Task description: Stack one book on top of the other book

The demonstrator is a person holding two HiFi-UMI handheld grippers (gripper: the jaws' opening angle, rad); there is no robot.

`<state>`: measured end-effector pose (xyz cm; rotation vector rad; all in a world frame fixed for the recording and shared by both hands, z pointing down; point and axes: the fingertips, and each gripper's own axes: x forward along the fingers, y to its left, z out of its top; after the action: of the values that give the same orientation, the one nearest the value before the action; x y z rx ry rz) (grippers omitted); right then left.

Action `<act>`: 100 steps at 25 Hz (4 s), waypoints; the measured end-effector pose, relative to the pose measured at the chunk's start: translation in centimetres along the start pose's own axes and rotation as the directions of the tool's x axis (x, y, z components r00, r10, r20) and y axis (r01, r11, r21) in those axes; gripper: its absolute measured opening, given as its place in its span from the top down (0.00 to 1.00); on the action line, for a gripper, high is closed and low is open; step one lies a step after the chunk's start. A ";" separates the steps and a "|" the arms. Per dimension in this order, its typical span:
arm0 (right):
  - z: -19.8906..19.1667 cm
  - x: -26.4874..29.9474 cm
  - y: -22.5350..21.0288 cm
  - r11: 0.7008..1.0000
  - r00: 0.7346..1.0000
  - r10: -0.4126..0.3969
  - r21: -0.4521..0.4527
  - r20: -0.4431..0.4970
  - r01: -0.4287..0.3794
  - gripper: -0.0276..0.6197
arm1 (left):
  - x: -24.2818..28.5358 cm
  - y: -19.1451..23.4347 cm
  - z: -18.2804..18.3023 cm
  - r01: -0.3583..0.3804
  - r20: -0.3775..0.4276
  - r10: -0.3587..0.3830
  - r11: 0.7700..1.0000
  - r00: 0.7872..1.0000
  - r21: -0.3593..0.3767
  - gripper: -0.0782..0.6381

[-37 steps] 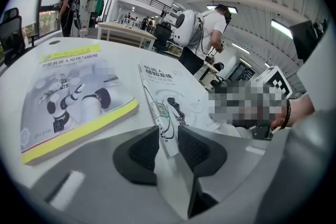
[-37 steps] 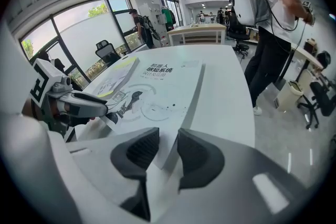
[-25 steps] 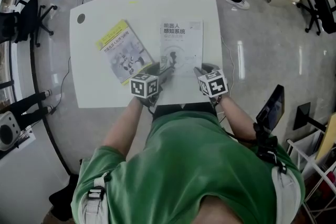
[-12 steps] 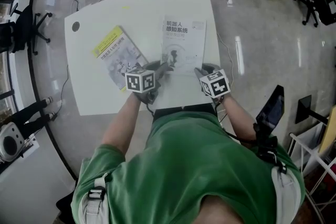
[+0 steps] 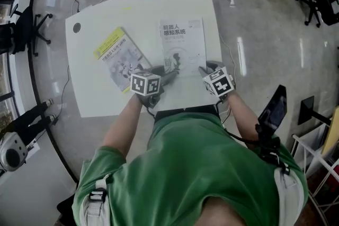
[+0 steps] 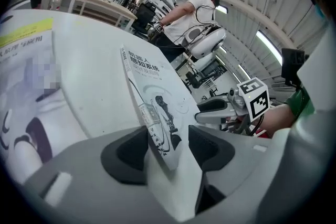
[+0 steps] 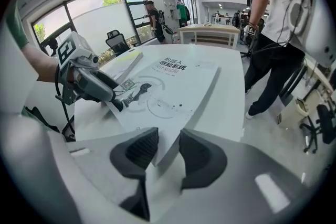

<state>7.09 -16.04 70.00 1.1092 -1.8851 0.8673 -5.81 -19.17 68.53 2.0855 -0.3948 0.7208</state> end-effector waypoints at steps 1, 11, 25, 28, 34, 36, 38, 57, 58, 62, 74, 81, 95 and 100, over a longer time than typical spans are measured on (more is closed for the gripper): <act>0.0 0.0 0.0 1.000 1.000 0.001 -0.008 0.001 -0.001 0.76 | 0.3 -0.3 0.0 0.014 -0.003 -0.014 1.000 1.000 0.006 0.53; 0.5 0.0 0.4 0.998 1.000 0.006 -0.060 0.008 -0.006 0.76 | 2.2 0.0 1.7 0.010 -0.005 -0.011 0.999 1.000 -0.045 0.61; 0.2 0.0 -0.2 0.999 0.999 0.017 0.027 0.031 -0.018 0.76 | 2.7 -0.7 2.8 -0.033 0.040 0.036 0.997 0.999 -0.077 0.73; 0.2 0.0 -0.2 0.995 0.998 0.046 0.088 0.036 -0.049 0.76 | 2.3 -0.9 3.2 -0.006 0.075 0.017 0.991 0.997 -0.136 0.75; 0.0 0.0 0.5 0.983 0.994 0.092 0.155 0.058 -0.100 0.76 | 1.8 -1.1 3.4 0.022 0.099 -0.002 0.979 0.995 -0.203 0.78; 0.0 0.1 0.7 0.979 0.992 0.107 0.167 0.060 -0.115 0.76 | 1.6 -0.9 3.2 0.026 0.106 -0.002 0.974 0.994 -0.225 0.79; -0.1 0.1 1.0 0.973 0.990 0.125 0.188 0.065 -0.135 0.76 | 1.4 -0.7 3.0 0.033 0.113 -0.004 0.966 0.994 -0.255 0.80; -1.1 -1.3 2.6 0.892 0.957 0.241 0.353 0.158 -0.283 0.66 | -1.3 -2.6 1.3 0.029 0.163 0.011 0.970 0.987 -0.241 0.81; -0.8 -1.2 2.4 0.896 0.958 0.237 0.344 0.161 -0.280 0.66 | -1.3 -2.7 1.1 0.027 0.164 0.012 0.971 0.986 -0.236 0.81; 0.3 -0.9 2.0 0.903 0.957 0.233 0.327 0.172 -0.279 0.66 | -1.7 -3.0 0.6 0.047 0.180 0.000 0.965 0.984 -0.257 0.81; -1.7 -1.9 3.7 0.780 0.915 0.341 0.480 0.215 -0.403 0.62 | -3.2 -3.9 1.1 0.203 0.296 -0.080 0.888 0.952 -0.412 0.82; -2.1 -2.9 5.3 0.550 0.814 0.453 0.604 0.363 -0.576 0.58 | -3.5 -4.8 1.9 0.298 0.354 -0.130 0.826 0.926 -0.478 0.82; -1.5 -2.6 6.7 0.603 0.815 0.457 0.549 0.357 -0.579 0.77 | -3.2 -3.9 0.6 0.101 0.233 -0.022 0.937 0.972 -0.335 0.80; -1.2 -3.1 6.9 0.825 0.901 0.342 0.372 0.268 -0.424 0.77 | -3.0 -3.2 -0.6 -0.103 0.139 0.121 0.986 0.983 -0.128 0.76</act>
<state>2.20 -11.14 66.71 1.1033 -2.1880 1.5070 -6.73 -16.80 64.92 2.0198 -0.6271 0.5950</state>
